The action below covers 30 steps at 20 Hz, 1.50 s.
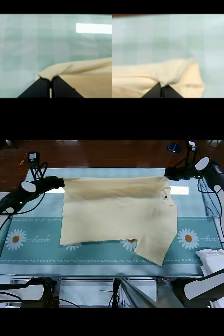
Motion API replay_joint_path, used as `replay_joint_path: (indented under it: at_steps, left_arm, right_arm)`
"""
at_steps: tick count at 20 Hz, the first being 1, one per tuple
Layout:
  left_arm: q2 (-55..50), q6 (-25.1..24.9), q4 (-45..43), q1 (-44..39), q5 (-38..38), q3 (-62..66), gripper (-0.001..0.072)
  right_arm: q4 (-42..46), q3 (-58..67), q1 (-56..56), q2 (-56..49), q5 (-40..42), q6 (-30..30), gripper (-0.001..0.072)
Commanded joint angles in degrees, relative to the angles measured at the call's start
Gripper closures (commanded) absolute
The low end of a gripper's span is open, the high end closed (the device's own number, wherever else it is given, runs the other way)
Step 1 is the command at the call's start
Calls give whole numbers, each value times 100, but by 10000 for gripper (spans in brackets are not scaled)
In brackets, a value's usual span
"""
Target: Fold the shirts.
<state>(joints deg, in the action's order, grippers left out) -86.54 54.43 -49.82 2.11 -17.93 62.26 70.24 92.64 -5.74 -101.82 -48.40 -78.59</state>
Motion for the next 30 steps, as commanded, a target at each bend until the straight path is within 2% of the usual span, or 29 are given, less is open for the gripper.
replay_joint_path:
  at_steps: [1, 4, 8, 9, 10, 11, 12, 14, 15, 16, 17, 18, 20, 21, 22, 23, 24, 25, 27, 30]
  left_arm:
    - [-48, 2, 9, 295, -1700, -4, 683]
    - [-332, 26, 17, 363, -2074, -4, 683]
    - [-391, 24, 17, 323, -1746, 0, 677]
    - [-385, 24, 17, 332, -1676, 4, 633]
    - [-380, 24, 13, 354, -1751, 50, 534]
    - [-363, 22, 7, 404, -1910, 151, 235]
    - [-321, 26, -26, 505, -2120, 295, 42]
    - [-192, 146, -229, 892, -2927, 710, 47]
    - [-142, 533, -476, 1165, -3543, 914, 54]
    - [-111, 874, -741, 1434, -4188, 994, 137]
    - [-107, 925, -852, 1707, -4828, 946, 244]
    - [-105, 844, -846, 1998, -5442, 776, 259]
    - [31, 691, -723, 2529, -6137, 83, 258]
    - [188, 498, -483, 2809, -6212, -407, 258]
    - [361, 269, -188, 3069, -6190, -855, 254]
    - [514, 59, 94, 3314, -6157, -1248, 194]
    - [619, -11, 278, 3541, -6155, -1576, 39]
    - [645, -55, 295, 3700, -6242, -1797, -12]
    - [638, -260, 269, 3794, -6426, -2055, -12]
    - [638, -295, 190, 3624, -6402, -2188, -12]
  right_arm:
    - [393, 2, -20, -11, -1344, -181, 691]
    - [391, 0, -13, -127, -1613, -262, 691]
    - [385, 0, -15, -280, -1720, -398, 690]
    - [380, 2, -15, -297, -1757, -404, 690]
    - [365, 2, -15, -299, -1816, -398, 686]
    - [369, 4, -15, -271, -1967, -341, 635]
    - [455, 17, -50, -192, -2306, -57, 584]
    - [1226, 109, -168, 28, -3106, 452, 536]
    - [1895, 107, -278, 157, -3663, 501, 486]
    - [2293, 59, -468, 256, -4135, 415, 456]
    - [2168, -94, -774, 378, -4317, 289, 393]
    - [1919, -284, -1069, 468, -4570, 282, 324]
    - [1222, -960, -1676, 710, -4865, 308, 305]
    - [774, -1370, -1943, 881, -4837, 452, 305]
    - [280, -1812, -2197, 1095, -4734, 678, 305]
    - [-146, -2197, -2411, 1305, -4548, 863, 305]
    - [-428, -2490, -2573, 1473, -4395, 1014, 305]
    - [-581, -2743, -2697, 1615, -4301, 1176, 305]
    - [-595, -2992, -2824, 1711, -4207, 1226, 305]
    - [-673, -3058, -2844, 1711, -4175, 1228, 307]
